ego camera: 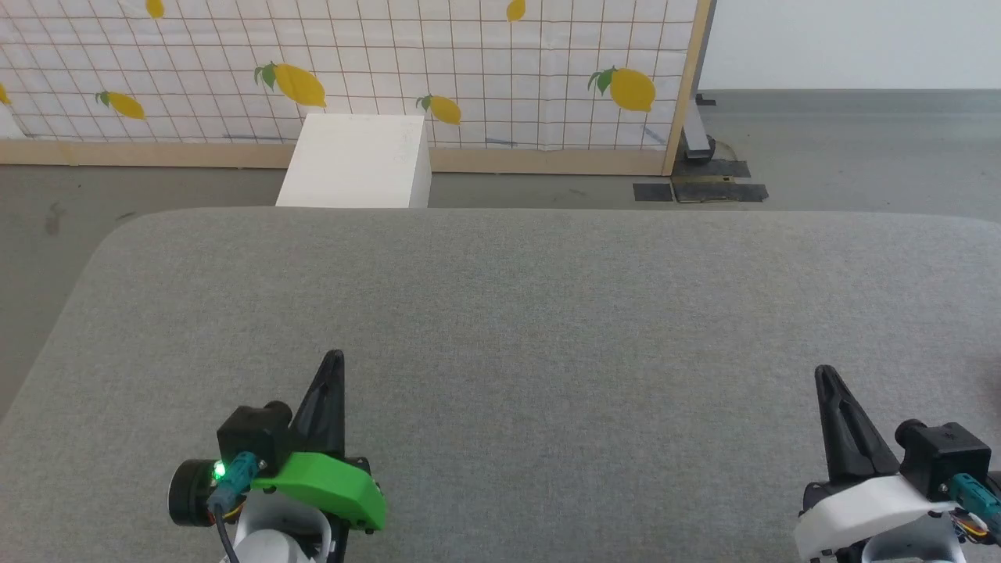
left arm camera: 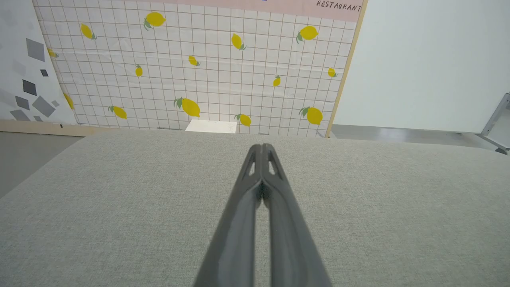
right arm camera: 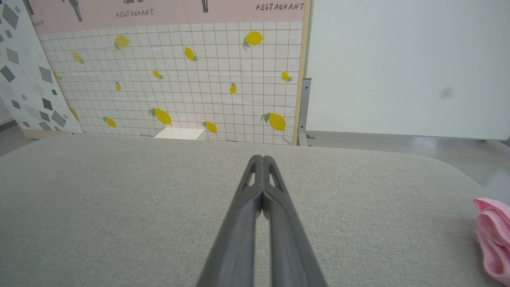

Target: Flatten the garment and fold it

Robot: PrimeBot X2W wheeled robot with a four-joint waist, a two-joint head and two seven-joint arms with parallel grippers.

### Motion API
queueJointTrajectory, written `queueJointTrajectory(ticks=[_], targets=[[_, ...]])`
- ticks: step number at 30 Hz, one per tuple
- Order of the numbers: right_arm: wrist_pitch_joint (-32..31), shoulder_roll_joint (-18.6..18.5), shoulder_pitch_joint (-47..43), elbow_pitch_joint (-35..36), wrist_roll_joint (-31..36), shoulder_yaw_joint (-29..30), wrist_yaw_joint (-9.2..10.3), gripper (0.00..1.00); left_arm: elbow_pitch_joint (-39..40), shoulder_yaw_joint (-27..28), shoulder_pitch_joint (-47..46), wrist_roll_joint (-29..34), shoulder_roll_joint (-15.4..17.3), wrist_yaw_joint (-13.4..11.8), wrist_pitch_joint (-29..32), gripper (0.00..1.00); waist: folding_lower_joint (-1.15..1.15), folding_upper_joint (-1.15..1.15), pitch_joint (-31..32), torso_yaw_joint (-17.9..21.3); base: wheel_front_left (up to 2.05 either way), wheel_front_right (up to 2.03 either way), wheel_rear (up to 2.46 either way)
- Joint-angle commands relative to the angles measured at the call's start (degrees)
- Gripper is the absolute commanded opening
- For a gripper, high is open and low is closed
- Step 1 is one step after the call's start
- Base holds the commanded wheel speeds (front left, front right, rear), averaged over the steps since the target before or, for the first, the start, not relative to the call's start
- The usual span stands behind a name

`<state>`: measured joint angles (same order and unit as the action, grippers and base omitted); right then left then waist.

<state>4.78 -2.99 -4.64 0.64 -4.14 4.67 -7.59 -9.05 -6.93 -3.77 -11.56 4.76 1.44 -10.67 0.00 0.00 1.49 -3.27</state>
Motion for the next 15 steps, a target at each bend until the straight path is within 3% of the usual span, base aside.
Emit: queueJointTrajectory(ticks=[1, 15], targets=[[-0.21, 0.03, 1.16, -0.17, 0.35, -0.26, 0.03, 0.00, 0.43, 0.33, 0.88, 0.91, -0.38, -0.31, 0.32, 0.00, 0.00, 0.00, -0.03, 0.05, 0.00, 0.00, 0.00], [-0.93, 0.05, 1.70, -0.24, 0.94, -0.95, 0.04, 0.00, 1.78, 1.36, 1.33, 2.57, -0.62, -0.49, 1.94, 0.00, 0.00, 0.00, -0.25, 0.56, 0.00, 0.00, 0.00]])
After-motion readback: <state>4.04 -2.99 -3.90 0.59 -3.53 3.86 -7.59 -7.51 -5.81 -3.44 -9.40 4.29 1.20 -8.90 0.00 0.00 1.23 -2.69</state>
